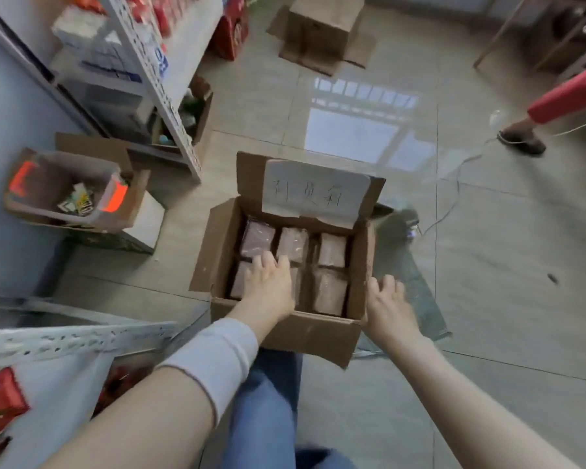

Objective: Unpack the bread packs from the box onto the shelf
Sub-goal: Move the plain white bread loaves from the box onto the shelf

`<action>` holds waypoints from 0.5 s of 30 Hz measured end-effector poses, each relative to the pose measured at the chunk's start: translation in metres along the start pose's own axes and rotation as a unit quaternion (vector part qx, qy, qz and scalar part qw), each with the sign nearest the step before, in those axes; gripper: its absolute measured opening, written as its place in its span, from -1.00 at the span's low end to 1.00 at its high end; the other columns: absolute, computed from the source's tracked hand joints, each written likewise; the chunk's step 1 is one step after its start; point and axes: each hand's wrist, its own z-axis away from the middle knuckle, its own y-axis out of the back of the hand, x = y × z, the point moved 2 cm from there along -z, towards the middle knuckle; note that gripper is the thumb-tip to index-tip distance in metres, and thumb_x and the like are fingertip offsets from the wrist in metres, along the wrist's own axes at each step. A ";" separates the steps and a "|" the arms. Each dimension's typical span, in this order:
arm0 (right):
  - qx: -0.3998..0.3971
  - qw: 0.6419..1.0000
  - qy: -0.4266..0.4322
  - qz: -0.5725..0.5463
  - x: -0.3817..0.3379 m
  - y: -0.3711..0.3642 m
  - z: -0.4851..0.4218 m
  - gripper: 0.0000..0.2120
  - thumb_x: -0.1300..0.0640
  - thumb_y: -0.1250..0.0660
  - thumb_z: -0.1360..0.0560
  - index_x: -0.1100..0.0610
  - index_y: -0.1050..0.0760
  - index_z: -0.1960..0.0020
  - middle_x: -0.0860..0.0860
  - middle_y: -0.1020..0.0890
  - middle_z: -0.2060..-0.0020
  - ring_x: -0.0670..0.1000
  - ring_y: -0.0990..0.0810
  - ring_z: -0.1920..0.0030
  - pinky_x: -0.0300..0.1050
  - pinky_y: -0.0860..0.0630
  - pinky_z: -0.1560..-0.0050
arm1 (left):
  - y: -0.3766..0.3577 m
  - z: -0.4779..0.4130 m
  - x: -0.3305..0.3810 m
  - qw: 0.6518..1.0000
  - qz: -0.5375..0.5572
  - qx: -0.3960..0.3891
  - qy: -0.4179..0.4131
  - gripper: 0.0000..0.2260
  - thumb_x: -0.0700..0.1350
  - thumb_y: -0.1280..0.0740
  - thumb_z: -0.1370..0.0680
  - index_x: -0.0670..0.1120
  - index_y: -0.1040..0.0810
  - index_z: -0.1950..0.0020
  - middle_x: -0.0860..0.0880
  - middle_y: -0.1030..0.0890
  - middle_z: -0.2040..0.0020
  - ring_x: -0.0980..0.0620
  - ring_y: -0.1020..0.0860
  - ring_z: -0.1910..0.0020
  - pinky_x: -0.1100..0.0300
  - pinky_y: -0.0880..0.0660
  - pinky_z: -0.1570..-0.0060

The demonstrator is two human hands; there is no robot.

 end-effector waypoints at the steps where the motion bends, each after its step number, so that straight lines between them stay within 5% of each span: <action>1: -0.020 1.000 -0.015 -0.013 0.001 -0.016 -0.024 -0.68 0.16 -0.24 -0.51 0.16 -0.25 -0.21 0.15 -0.31 -0.19 0.18 -0.30 -0.21 0.06 -0.46 -0.10 | -0.013 -0.029 0.000 1.000 0.005 -0.020 0.000 -0.50 -0.03 -0.36 -0.46 -0.09 -0.25 -0.32 -0.16 -0.29 -0.30 -0.15 -0.28 -0.30 0.01 -0.32 -0.25; 5: -0.128 0.980 -0.107 -0.111 0.003 -0.089 -0.112 -0.47 -0.03 -0.31 -0.49 0.25 -0.24 -0.29 0.19 -0.36 -0.24 0.18 -0.36 -0.28 -0.02 -0.36 -0.25 | -0.078 -0.128 -0.008 0.993 0.052 -0.099 0.036 -0.47 -0.02 -0.36 -0.47 -0.11 -0.23 -0.35 -0.17 -0.29 -0.31 -0.16 -0.29 -0.32 -0.01 -0.34 -0.25; 9: -0.199 0.921 -0.246 -0.229 0.005 -0.166 -0.178 -0.33 -0.06 -0.22 -0.54 0.36 -0.06 -0.42 0.26 -0.31 -0.34 0.22 -0.35 -0.34 -0.01 -0.30 -0.32 | -0.145 -0.204 -0.016 0.960 0.183 -0.141 0.160 -0.42 -0.06 -0.32 -0.50 -0.17 -0.13 -0.42 -0.26 -0.24 -0.38 -0.24 -0.27 -0.37 -0.03 -0.27 -0.32; 12: -0.199 0.874 -0.330 -0.296 -0.001 -0.204 -0.207 -0.33 0.04 -0.19 -0.57 0.37 0.08 -0.46 0.32 -0.23 -0.38 0.27 -0.27 -0.38 0.01 -0.22 -0.36 | -0.184 -0.234 -0.018 0.914 0.277 -0.106 0.276 -0.46 -0.08 -0.24 -0.55 -0.19 -0.08 -0.44 -0.25 -0.20 -0.41 -0.23 -0.23 -0.39 -0.03 -0.20 -0.36; 15: -0.148 0.833 -0.401 -0.352 -0.008 -0.219 -0.219 -0.43 0.12 -0.26 -0.52 0.30 -0.07 -0.39 0.34 -0.27 -0.33 0.33 -0.29 -0.34 0.08 -0.24 -0.34 | -0.204 -0.247 -0.019 0.912 0.268 -0.089 0.296 -0.35 -0.08 -0.35 -0.47 -0.10 -0.07 -0.44 -0.21 -0.17 -0.42 -0.21 -0.18 -0.41 -0.02 -0.20 -0.36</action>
